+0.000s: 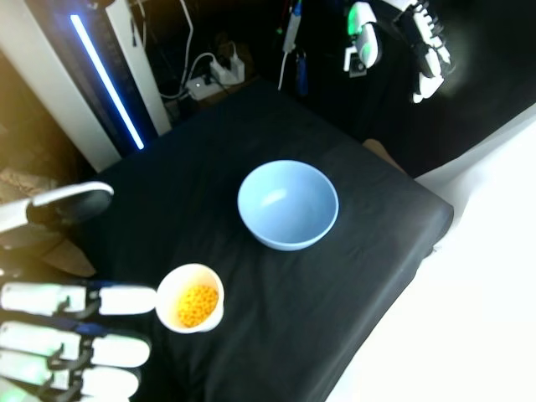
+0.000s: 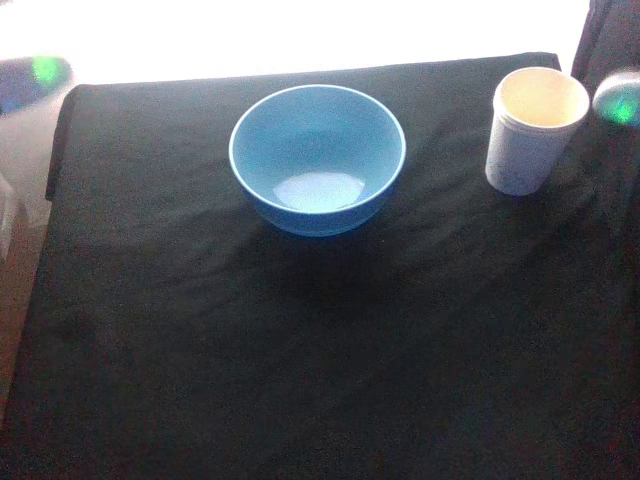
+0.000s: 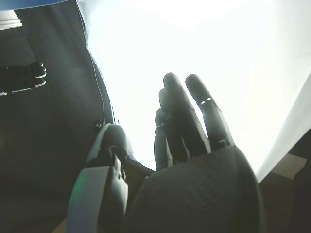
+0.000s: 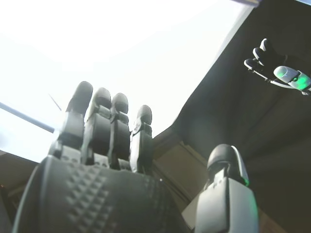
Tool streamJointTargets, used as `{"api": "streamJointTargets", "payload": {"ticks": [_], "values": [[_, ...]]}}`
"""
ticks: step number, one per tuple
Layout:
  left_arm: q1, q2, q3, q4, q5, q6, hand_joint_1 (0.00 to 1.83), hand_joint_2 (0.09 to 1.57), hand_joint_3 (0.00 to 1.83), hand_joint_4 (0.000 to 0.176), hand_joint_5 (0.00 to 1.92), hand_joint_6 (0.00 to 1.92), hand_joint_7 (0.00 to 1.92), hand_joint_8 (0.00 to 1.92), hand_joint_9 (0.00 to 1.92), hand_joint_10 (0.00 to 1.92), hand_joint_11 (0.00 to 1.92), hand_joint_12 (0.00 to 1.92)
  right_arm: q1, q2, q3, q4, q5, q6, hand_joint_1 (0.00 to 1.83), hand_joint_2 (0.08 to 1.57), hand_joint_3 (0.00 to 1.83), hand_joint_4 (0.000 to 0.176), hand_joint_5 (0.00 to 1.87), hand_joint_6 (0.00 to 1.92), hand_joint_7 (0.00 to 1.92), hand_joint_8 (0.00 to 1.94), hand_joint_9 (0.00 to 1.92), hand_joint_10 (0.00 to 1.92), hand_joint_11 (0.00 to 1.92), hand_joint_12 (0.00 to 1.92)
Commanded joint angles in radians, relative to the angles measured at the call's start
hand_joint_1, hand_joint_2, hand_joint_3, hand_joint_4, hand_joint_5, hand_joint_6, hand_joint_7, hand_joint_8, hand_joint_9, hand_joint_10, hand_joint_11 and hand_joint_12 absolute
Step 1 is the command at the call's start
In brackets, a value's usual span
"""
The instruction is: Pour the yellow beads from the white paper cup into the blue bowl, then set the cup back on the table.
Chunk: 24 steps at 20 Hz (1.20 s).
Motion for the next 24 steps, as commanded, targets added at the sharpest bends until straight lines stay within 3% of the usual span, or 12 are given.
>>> {"api": "streamJointTargets", "payload": {"ticks": [1, 3, 4, 5, 11, 12, 14, 15, 16, 17, 21, 24], "values": [[-0.014, -0.002, 0.006, -0.007, -0.108, -0.006, 0.46, 0.81, 0.01, 0.089, 0.0, 0.0, 0.07, 0.0, 0.07, 0.02, 0.01, 0.25, 0.009, -0.001, 0.006, 0.024, 0.118, 0.011, 0.74, 0.58, 0.02, 0.104, 0.0, 0.0, 0.13, 0.0, 0.15, 0.0, 0.0, 0.75], [-0.015, -0.002, 0.006, -0.005, -0.104, -0.006, 0.49, 0.81, 0.0, 0.08, 0.0, 0.0, 0.06, 0.0, 0.08, 0.01, 0.02, 0.26, 0.009, -0.002, 0.006, 0.024, 0.118, 0.011, 0.74, 0.57, 0.0, 0.112, 0.0, 0.0, 0.13, 0.0, 0.14, 0.0, 0.0, 0.68], [-0.014, -0.002, 0.006, -0.004, -0.104, -0.006, 0.48, 0.82, 0.01, 0.06, 0.0, 0.0, 0.06, 0.0, 0.08, 0.01, 0.01, 0.26, 0.009, -0.004, 0.006, 0.024, 0.118, 0.011, 0.73, 0.58, 0.01, 0.101, 0.0, 0.0, 0.12, 0.0, 0.13, 0.0, 0.0, 0.68], [-0.014, -0.001, 0.006, -0.004, -0.104, -0.006, 0.49, 0.82, 0.01, 0.072, 0.0, 0.0, 0.06, 0.0, 0.08, 0.01, 0.0, 0.26, 0.008, -0.006, 0.006, 0.024, 0.117, 0.011, 0.73, 0.58, 0.01, 0.097, 0.0, 0.0, 0.11, 0.0, 0.11, 0.0, 0.0, 0.62], [-0.014, -0.004, 0.005, -0.004, -0.106, -0.006, 0.47, 0.82, 0.0, 0.09, 0.0, 0.0, 0.07, 0.0, 0.06, 0.0, 0.0, 0.23, -0.007, -0.069, 0.032, 0.064, 0.104, 0.041, 0.67, 0.56, 0.0, 0.089, 0.0, 0.0, 0.06, 0.0, 0.03, 0.0, 0.0, 0.3], [-0.014, -0.004, 0.005, -0.004, -0.106, -0.007, 0.45, 0.84, 0.01, 0.08, 0.0, 0.0, 0.07, 0.0, 0.06, 0.0, 0.0, 0.21, -0.008, -0.091, 0.048, 0.075, 0.104, 0.066, 0.66, 0.56, 0.0, 0.102, 0.0, 0.0, 0.06, 0.0, 0.01, 0.0, 0.0, 0.22], [-0.013, -0.004, 0.005, -0.003, -0.108, -0.01, 0.44, 0.84, 0.0, 0.084, 0.0, 0.0, 0.06, 0.0, 0.05, 0.0, 0.0, 0.21, -0.01, -0.129, 0.077, 0.098, 0.104, 0.107, 0.73, 0.57, 0.0, 0.105, 0.0, 0.0, 0.01, 0.0, 0.0, 0.0, 0.0, 0.02], [-0.013, -0.004, 0.005, -0.003, -0.109, -0.012, 0.43, 0.84, 0.0, 0.079, 0.0, 0.0, 0.06, 0.0, 0.06, 0.0, 0.01, 0.22, -0.01, -0.139, 0.084, 0.107, 0.104, 0.116, 0.69, 0.58, 0.01, 0.094, 0.0, 0.0, 0.01, 0.0, 0.0, 0.0, 0.0, 0.0], [-0.012, -0.004, 0.005, -0.003, -0.11, -0.015, 0.43, 0.84, 0.0, 0.071, 0.0, 0.0, 0.07, 0.0, 0.07, 0.0, 0.0, 0.25, -0.019, -0.15, 0.091, 0.122, 0.104, 0.126, 0.69, 0.59, 0.01, 0.105, 0.0, 0.0, 0.01, 0.0, 0.0, 0.0, 0.0, 0.0], [-0.012, -0.006, 0.007, -0.002, -0.108, -0.015, 0.44, 0.83, 0.0, 0.095, 0.0, 0.0, 0.07, 0.0, 0.06, 0.0, 0.0, 0.26, -0.041, -0.159, 0.097, 0.155, 0.105, 0.141, 0.68, 0.58, 0.01, 0.096, 0.0, 0.0, 0.0, 0.0, 0.0, 0.0, 0.0, 0.0], [-0.013, -0.008, 0.01, -0.003, -0.101, -0.015, 0.45, 0.82, 0.0, 0.087, 0.0, 0.0, 0.05, 0.0, 0.05, 0.0, 0.0, 0.23, -0.078, -0.187, 0.12, 0.212, 0.105, 0.192, 0.67, 0.61, 0.01, 0.1, 0.0, 0.0, 0.02, 0.01, 0.0, 0.0, 0.0, 0.0], [-0.013, -0.01, 0.013, -0.006, -0.096, -0.015, 0.46, 0.83, 0.0, 0.107, 0.0, 0.0, 0.05, 0.0, 0.04, 0.0, 0.0, 0.22, -0.103, -0.196, 0.134, 0.241, 0.104, 0.215, 0.67, 0.6, 0.0, 0.085, 0.0, 0.0, 0.03, 0.01, 0.0, 0.0, 0.0, 0.0]]}}
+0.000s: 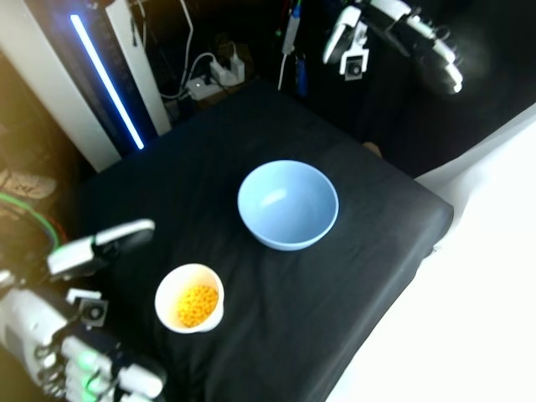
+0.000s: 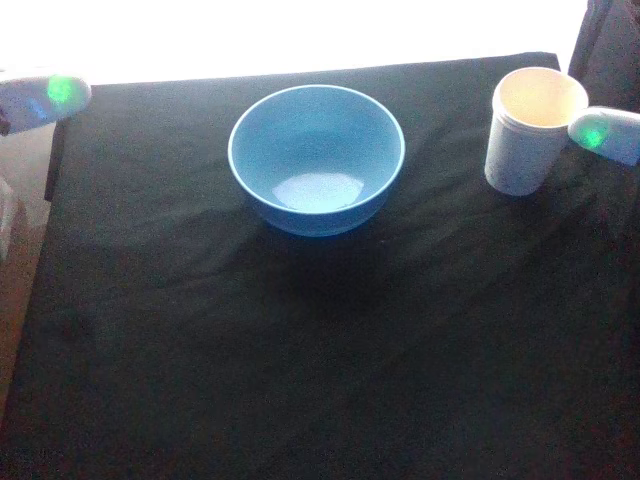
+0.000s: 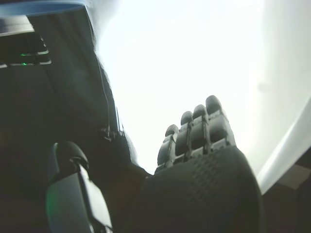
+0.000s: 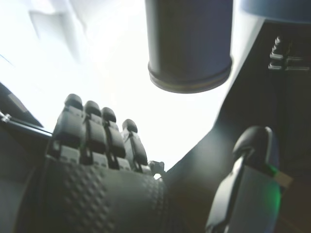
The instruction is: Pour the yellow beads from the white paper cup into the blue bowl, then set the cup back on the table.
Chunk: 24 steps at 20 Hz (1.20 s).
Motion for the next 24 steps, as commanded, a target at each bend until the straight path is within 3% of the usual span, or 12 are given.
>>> {"api": "streamJointTargets", "payload": {"ticks": [1, 3, 5, 8, 10, 11, 12, 14, 15, 18, 19, 24], "values": [[-0.009, -0.004, 0.009, -0.017, -0.117, -0.008, 0.47, 0.83, 0.0, 0.1, 0.0, 0.0, 0.05, 0.0, 0.04, 0.0, 0.0, 0.22, 0.006, -0.001, 0.01, 0.016, 0.123, 0.015, 0.67, 0.6, 0.0, 0.069, 0.0, 0.0, 0.03, 0.01, 0.0, 0.0, 0.0, 0.0], [-0.009, -0.007, 0.011, -0.017, -0.113, -0.008, 0.48, 0.83, 0.0, 0.107, 0.0, 0.0, 0.05, 0.0, 0.02, 0.0, 0.0, 0.16, 0.005, -0.01, 0.017, 0.027, 0.113, 0.015, 0.66, 0.62, 0.01, 0.042, 0.0, 0.0, 0.02, 0.0, 0.0, 0.0, 0.0, 0.0], [-0.009, -0.009, 0.013, -0.017, -0.111, -0.008, 0.5, 0.83, 0.0, 0.119, 0.0, 0.0, 0.04, 0.0, 0.02, 0.0, 0.0, 0.14, 0.004, -0.023, 0.027, 0.032, 0.095, 0.015, 0.65, 0.61, 0.0, 0.036, 0.0, 0.0, 0.0, 0.0, 0.0, 0.0, 0.0, 0.0], [-0.01, -0.01, 0.014, -0.016, -0.11, -0.008, 0.51, 0.82, 0.0, 0.107, 0.0, 0.0, 0.04, 0.0, 0.02, 0.0, 0.0, 0.12, 0.004, -0.041, 0.043, 0.032, 0.063, 0.015, 0.63, 0.6, 0.0, 0.037, 0.0, 0.0, 0.0, 0.0, 0.0, 0.0, 0.0, 0.0], [-0.009, -0.01, 0.014, -0.015, -0.108, -0.008, 0.51, 0.83, 0.0, 0.1, 0.0, 0.0, 0.05, 0.0, 0.03, 0.0, 0.01, 0.12, 0.004, -0.05, 0.052, 0.032, 0.041, 0.015, 0.66, 0.59, 0.0, 0.019, 0.0, 0.0, 0.0, 0.0, 0.0, 0.0, 0.0, 0.0], [-0.009, -0.011, 0.014, -0.014, -0.107, -0.008, 0.53, 0.83, 0.0, 0.087, 0.0, 0.0, 0.05, 0.0, 0.03, 0.0, 0.01, 0.12, 0.004, -0.057, 0.058, 0.032, 0.031, 0.015, 0.66, 0.59, 0.0, 0.017, 0.0, 0.0, 0.0, 0.0, 0.0, 0.0, 0.0, 0.0], [-0.009, -0.013, 0.015, -0.014, -0.107, -0.008, 0.52, 0.83, 0.0, 0.096, 0.0, 0.0, 0.04, 0.0, 0.02, 0.0, 0.0, 0.12, 0.004, -0.061, 0.062, 0.032, 0.024, 0.015, 0.68, 0.61, 0.0, 0.022, 0.0, 0.0, 0.0, 0.0, 0.0, 0.0, 0.0, 0.0], [-0.009, -0.016, 0.016, -0.013, -0.107, -0.008, 0.54, 0.84, 0.0, 0.083, 0.0, 0.0, 0.03, 0.0, 0.02, 0.0, 0.0, 0.09, 0.004, -0.07, 0.074, 0.032, 0.0, 0.015, 0.69, 0.64, 0.02, 0.045, 0.0, 0.0, 0.0, 0.0, 0.0, 0.0, 0.0, 0.0], [-0.009, -0.017, 0.017, -0.013, -0.107, -0.008, 0.54, 0.83, 0.0, 0.103, 0.0, 0.0, 0.03, 0.0, 0.02, 0.0, 0.0, 0.08, 0.004, -0.074, 0.082, 0.032, -0.01, 0.015, 0.66, 0.63, 0.01, 0.054, 0.02, 0.01, 0.0, 0.0, 0.0, 0.0, 0.0, 0.0], [-0.009, -0.017, 0.016, -0.012, -0.108, -0.008, 0.5, 0.81, 0.0, 0.107, 0.0, 0.0, 0.04, 0.0, 0.01, 0.0, 0.0, 0.03, 0.004, -0.079, 0.093, 0.032, -0.024, 0.016, 0.64, 0.63, 0.01, 0.049, 0.02, 0.0, 0.0, 0.0, 0.0, 0.0, 0.0, 0.0], [-0.01, -0.018, 0.016, -0.012, -0.108, -0.009, 0.51, 0.81, 0.0, 0.093, 0.0, 0.0, 0.05, 0.01, 0.03, 0.01, 0.0, 0.03, 0.004, -0.081, 0.097, 0.032, -0.03, 0.016, 0.63, 0.61, 0.0, 0.051, 0.02, 0.01, 0.0, 0.0, 0.0, 0.0, 0.0, 0.0], [-0.01, -0.025, 0.016, -0.012, -0.109, -0.009, 0.53, 0.8, 0.0, 0.092, 0.0, 0.0, 0.05, 0.0, 0.03, 0.0, 0.0, 0.03, 0.004, -0.093, 0.114, 0.037, -0.046, 0.016, 0.64, 0.58, 0.0, 0.051, 0.02, 0.01, 0.0, 0.0, 0.0, 0.0, 0.0, 0.0]]}}
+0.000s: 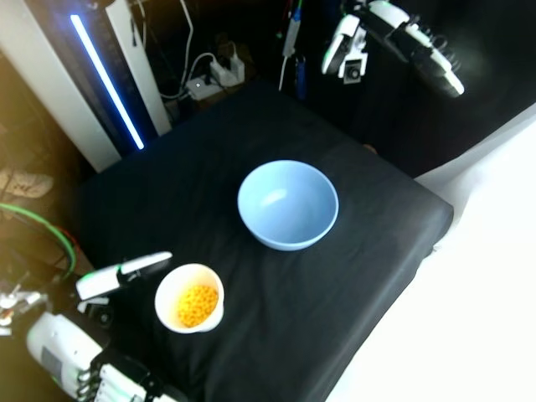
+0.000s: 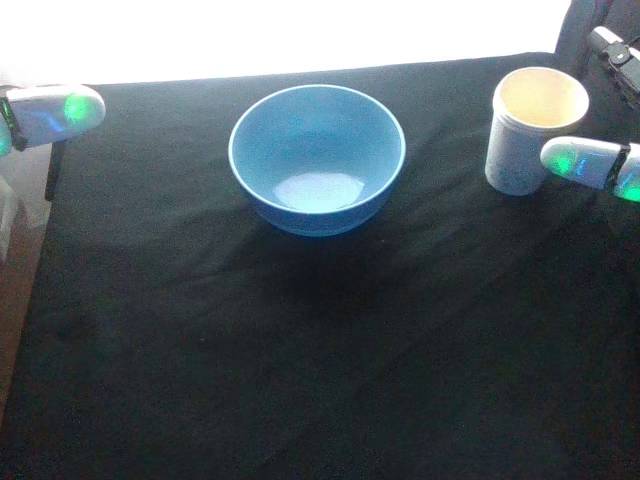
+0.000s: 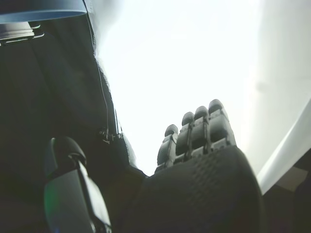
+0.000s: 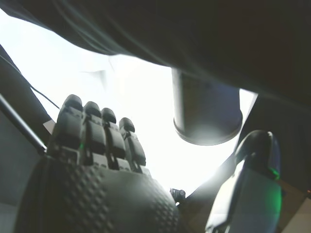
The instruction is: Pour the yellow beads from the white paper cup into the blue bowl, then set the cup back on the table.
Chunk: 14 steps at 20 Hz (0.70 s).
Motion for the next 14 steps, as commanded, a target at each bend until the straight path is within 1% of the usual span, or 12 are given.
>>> {"api": "streamJointTargets", "payload": {"ticks": [1, 2, 4, 5, 6, 7, 8, 9, 11, 12, 13, 14], "values": [[-0.01, -0.001, 0.006, -0.017, -0.117, -0.009, 0.55, 0.8, 0.0, 0.088, 0.0, 0.0, 0.05, 0.0, 0.03, 0.0, 0.0, 0.03, 0.006, -0.002, 0.006, 0.012, 0.108, 0.013, 0.67, 0.57, 0.0, 0.062, 0.03, 0.01, 0.0, 0.0, 0.0, 0.0, 0.0, 0.0], [-0.01, -0.002, 0.007, -0.017, -0.117, -0.009, 0.56, 0.81, 0.0, 0.085, 0.0, 0.0, 0.04, 0.0, 0.03, 0.0, 0.0, 0.03, 0.006, -0.005, 0.009, 0.012, 0.105, 0.013, 0.65, 0.56, 0.0, 0.052, 0.05, 0.02, 0.03, 0.01, 0.0, 0.0, 0.0, 0.0], [-0.01, -0.004, 0.008, -0.017, -0.115, -0.009, 0.56, 0.8, 0.0, 0.096, 0.0, 0.0, 0.05, 0.0, 0.04, 0.0, 0.03, 0.04, 0.006, -0.011, 0.016, 0.012, 0.096, 0.013, 0.66, 0.53, 0.0, 0.087, 0.08, 0.01, 0.03, 0.0, 0.0, 0.0, 0.0, 0.0], [-0.01, -0.004, 0.008, -0.016, -0.115, -0.009, 0.56, 0.79, 0.0, 0.108, 0.0, 0.0, 0.05, 0.0, 0.03, 0.0, 0.03, 0.04, 0.006, -0.014, 0.02, 0.011, 0.091, 0.013, 0.65, 0.54, 0.0, 0.081, 0.08, 0.0, 0.03, 0.0, 0.0, 0.0, 0.0, 0.0], [-0.01, -0.004, 0.008, -0.016, -0.114, -0.009, 0.55, 0.8, 0.0, 0.104, 0.0, 0.0, 0.05, 0.0, 0.03, 0.0, 0.03, 0.04, 0.006, -0.015, 0.021, 0.011, 0.09, 0.013, 0.65, 0.54, 0.0, 0.076, 0.08, 0.0, 0.03, 0.0, 0.0, 0.0, 0.0, 0.0], [-0.01, -0.004, 0.009, -0.016, -0.113, -0.009, 0.56, 0.8, 0.0, 0.123, 0.0, 0.0, 0.06, 0.0, 0.04, 0.01, 0.02, 0.04, 0.006, -0.016, 0.022, 0.009, 0.089, 0.013, 0.64, 0.57, 0.01, 0.058, 0.06, 0.0, 0.01, 0.0, 0.0, 0.0, 0.0, 0.0], [-0.01, -0.004, 0.009, -0.015, -0.112, -0.009, 0.57, 0.8, 0.0, 0.122, 0.0, 0.0, 0.06, 0.0, 0.05, 0.01, 0.02, 0.04, 0.006, -0.017, 0.025, 0.006, 0.087, 0.014, 0.63, 0.59, 0.02, 0.056, 0.06, 0.0, 0.02, 0.0, 0.0, 0.0, 0.0, 0.0], [-0.01, -0.004, 0.009, -0.015, -0.112, -0.009, 0.57, 0.8, 0.0, 0.125, 0.0, 0.0, 0.07, 0.01, 0.05, 0.01, 0.0, 0.03, 0.006, -0.02, 0.028, 0.001, 0.085, 0.017, 0.61, 0.63, 0.03, 0.072, 0.06, 0.0, 0.02, 0.0, 0.0, 0.0, 0.0, 0.0], [-0.01, -0.008, 0.011, -0.015, -0.11, -0.009, 0.57, 0.8, 0.0, 0.128, 0.0, 0.0, 0.07, 0.0, 0.04, 0.0, 0.0, 0.03, 0.006, -0.026, 0.039, -0.008, 0.077, 0.022, 0.62, 0.7, 0.01, 0.07, 0.07, 0.0, 0.02, 0.0, 0.0, 0.0, 0.0, 0.0], [-0.01, -0.012, 0.013, -0.015, -0.109, -0.009, 0.56, 0.79, 0.0, 0.139, 0.0, 0.0, 0.05, 0.0, 0.04, 0.0, 0.01, 0.03, 0.009, -0.028, 0.047, -0.015, 0.063, 0.024, 0.62, 0.68, 0.0, 0.058, 0.07, 0.0, 0.02, 0.0, 0.0, 0.0, 0.0, 0.0], [-0.01, -0.017, 0.016, -0.015, -0.109, -0.012, 0.56, 0.8, 0.0, 0.131, 0.0, 0.0, 0.05, 0.0, 0.05, 0.0, 0.03, 0.04, 0.018, -0.031, 0.056, -0.031, 0.043, 0.025, 0.61, 0.6, 0.0, 0.077, 0.07, 0.0, 0.02, 0.0, 0.0, 0.0, 0.0, 0.0], [-0.01, -0.02, 0.018, -0.014, -0.109, -0.015, 0.56, 0.8, 0.0, 0.122, 0.0, 0.0, 0.04, 0.0, 0.06, 0.01, 0.04, 0.04, 0.024, -0.034, 0.061, -0.039, 0.034, 0.025, 0.61, 0.56, 0.0, 0.076, 0.08, 0.0, 0.01, 0.0, 0.0, 0.0, 0.0, 0.0]]}}
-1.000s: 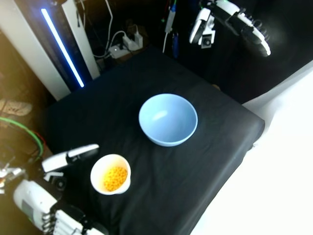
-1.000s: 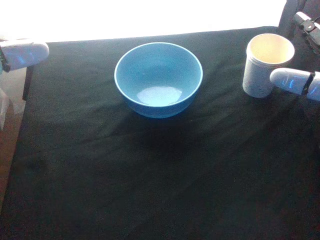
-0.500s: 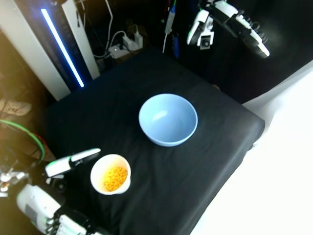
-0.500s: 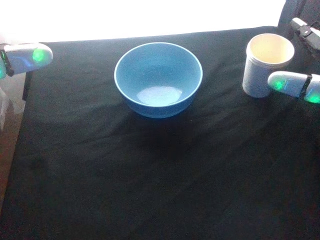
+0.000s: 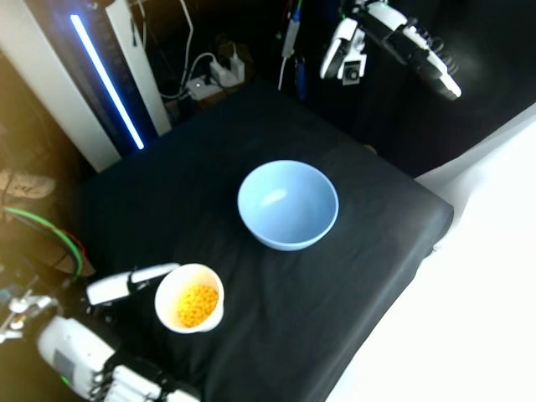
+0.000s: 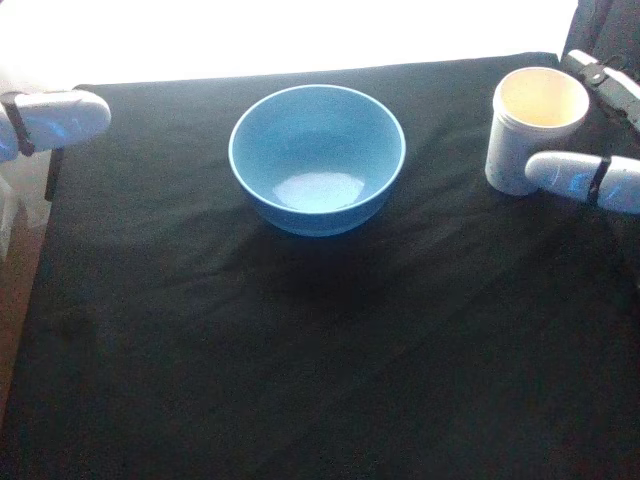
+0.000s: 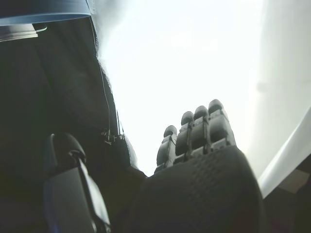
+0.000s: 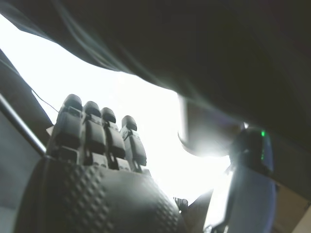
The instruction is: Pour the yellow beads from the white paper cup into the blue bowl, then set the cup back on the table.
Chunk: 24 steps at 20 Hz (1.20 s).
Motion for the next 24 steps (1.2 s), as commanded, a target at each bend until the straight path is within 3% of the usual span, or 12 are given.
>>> {"api": "streamJointTargets", "payload": {"ticks": [1, 3, 6, 8, 10, 14, 17, 19, 20, 21, 22, 24], "values": [[-0.011, -0.003, 0.008, -0.013, -0.123, -0.012, 0.57, 0.8, 0.0, 0.128, 0.0, 0.0, 0.05, 0.0, 0.07, 0.01, 0.03, 0.04, 0.022, 0.003, 0.01, 0.005, 0.111, 0.014, 0.63, 0.55, 0.0, 0.058, 0.07, 0.0, 0.0, 0.0, 0.0, 0.0, 0.0, 0.0], [-0.014, -0.007, 0.01, -0.01, -0.121, -0.013, 0.56, 0.81, 0.0, 0.118, 0.0, 0.0, 0.05, 0.0, 0.07, 0.01, 0.03, 0.04, 0.031, -0.001, 0.015, -0.004, 0.104, 0.014, 0.64, 0.51, 0.0, 0.048, 0.08, 0.0, 0.0, 0.0, 0.0, 0.0, 0.0, 0.0], [-0.015, -0.007, 0.011, -0.008, -0.119, -0.013, 0.54, 0.83, 0.01, 0.102, 0.0, 0.0, 0.05, 0.0, 0.07, 0.01, 0.03, 0.04, 0.041, -0.005, 0.02, -0.017, 0.095, 0.014, 0.61, 0.5, 0.0, 0.067, 0.08, 0.0, 0.0, 0.0, 0.0, 0.0, 0.0, 0.0], [-0.015, -0.008, 0.011, -0.008, -0.117, -0.013, 0.54, 0.84, 0.01, 0.105, 0.0, 0.0, 0.05, 0.0, 0.07, 0.0, 0.02, 0.04, 0.047, -0.009, 0.024, -0.028, 0.09, 0.018, 0.61, 0.55, 0.0, 0.084, 0.11, 0.01, 0.02, 0.01, 0.0, 0.0, 0.01, 0.0], [-0.015, -0.008, 0.011, -0.006, -0.114, -0.013, 0.56, 0.84, 0.01, 0.109, 0.0, 0.0, 0.04, 0.0, 0.04, 0.0, 0.01, 0.04, 0.056, -0.013, 0.027, -0.041, 0.085, 0.019, 0.62, 0.58, 0.01, 0.076, 0.11, 0.01, 0.01, 0.0, 0.0, 0.0, 0.01, 0.01], [-0.015, -0.012, 0.013, -0.005, -0.112, -0.013, 0.57, 0.84, 0.01, 0.085, 0.0, 0.0, 0.06, 0.01, 0.03, 0.0, 0.03, 0.05, 0.073, -0.021, 0.037, -0.061, 0.072, 0.019, 0.57, 0.56, 0.0, 0.069, 0.13, 0.01, 0.06, 0.01, 0.0, 0.0, 0.04, 0.02], [-0.015, -0.014, 0.015, -0.004, -0.11, -0.014, 0.58, 0.82, 0.0, 0.111, 0.0, 0.0, 0.05, 0.0, 0.02, 0.0, 0.01, 0.04, 0.081, -0.025, 0.042, -0.068, 0.068, 0.019, 0.57, 0.6, 0.02, 0.064, 0.12, 0.0, 0.02, 0.0, 0.0, 0.0, 0.05, 0.03], [-0.015, -0.015, 0.015, -0.004, -0.11, -0.014, 0.58, 0.83, 0.0, 0.116, 0.0, 0.0, 0.04, 0.0, 0.03, 0.01, 0.01, 0.04, 0.082, -0.025, 0.042, -0.069, 0.067, 0.019, 0.56, 0.59, 0.01, 0.073, 0.13, 0.01, 0.02, 0.0, 0.0, 0.0, 0.05, 0.04], [-0.015, -0.015, 0.016, -0.004, -0.11, -0.014, 0.55, 0.84, 0.0, 0.107, 0.0, 0.0, 0.04, 0.0, 0.04, 0.01, 0.02, 0.04, 0.084, -0.026, 0.043, -0.07, 0.066, 0.019, 0.54, 0.58, 0.0, 0.073, 0.12, 0.0, 0.01, 0.0, 0.0, 0.0, 0.06, 0.04], [-0.015, -0.015, 0.016, -0.004, -0.11, -0.014, 0.56, 0.83, 0.0, 0.115, 0.0, 0.0, 0.05, 0.0, 0.04, 0.01, 0.02, 0.04, 0.086, -0.028, 0.045, -0.071, 0.065, 0.019, 0.56, 0.66, 0.0, 0.056, 0.13, 0.02, 0.0, 0.0, 0.0, 0.0, 0.01, 0.21], [-0.016, -0.016, 0.016, -0.004, -0.11, -0.014, 0.57, 0.82, 0.0, 0.112, 0.0, 0.0, 0.04, 0.0, 0.03, 0.01, 0.02, 0.04, 0.088, -0.028, 0.046, -0.073, 0.063, 0.019, 0.56, 0.68, 0.0, 0.063, 0.15, 0.01, 0.0, 0.0, 0.0, 0.0, 0.0, 0.35], [-0.016, -0.016, 0.017, -0.004, -0.11, -0.014, 0.56, 0.83, 0.0, 0.109, 0.0, 0.0, 0.06, 0.01, 0.05, 0.01, 0.03, 0.05, 0.091, -0.03, 0.049, -0.077, 0.06, 0.019, 0.57, 0.7, 0.0, 0.037, 0.24, 0.0, 0.01, 0.0, 0.0, 0.0, 0.0, 0.31]]}}
